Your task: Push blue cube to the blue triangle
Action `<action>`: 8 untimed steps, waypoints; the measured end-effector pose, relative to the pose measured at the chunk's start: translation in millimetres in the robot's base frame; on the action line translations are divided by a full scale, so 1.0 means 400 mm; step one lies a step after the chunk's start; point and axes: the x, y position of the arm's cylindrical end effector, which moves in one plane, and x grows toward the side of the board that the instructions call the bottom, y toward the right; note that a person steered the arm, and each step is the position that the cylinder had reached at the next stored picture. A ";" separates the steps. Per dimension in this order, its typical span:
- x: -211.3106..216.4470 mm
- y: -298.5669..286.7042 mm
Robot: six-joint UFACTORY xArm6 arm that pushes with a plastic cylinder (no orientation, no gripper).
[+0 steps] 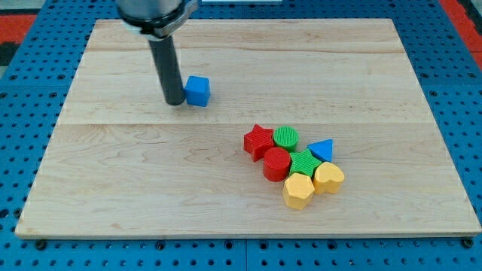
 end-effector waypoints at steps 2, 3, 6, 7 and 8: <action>-0.124 0.006; -0.082 0.084; -0.031 0.022; -0.025 0.115; -0.023 0.144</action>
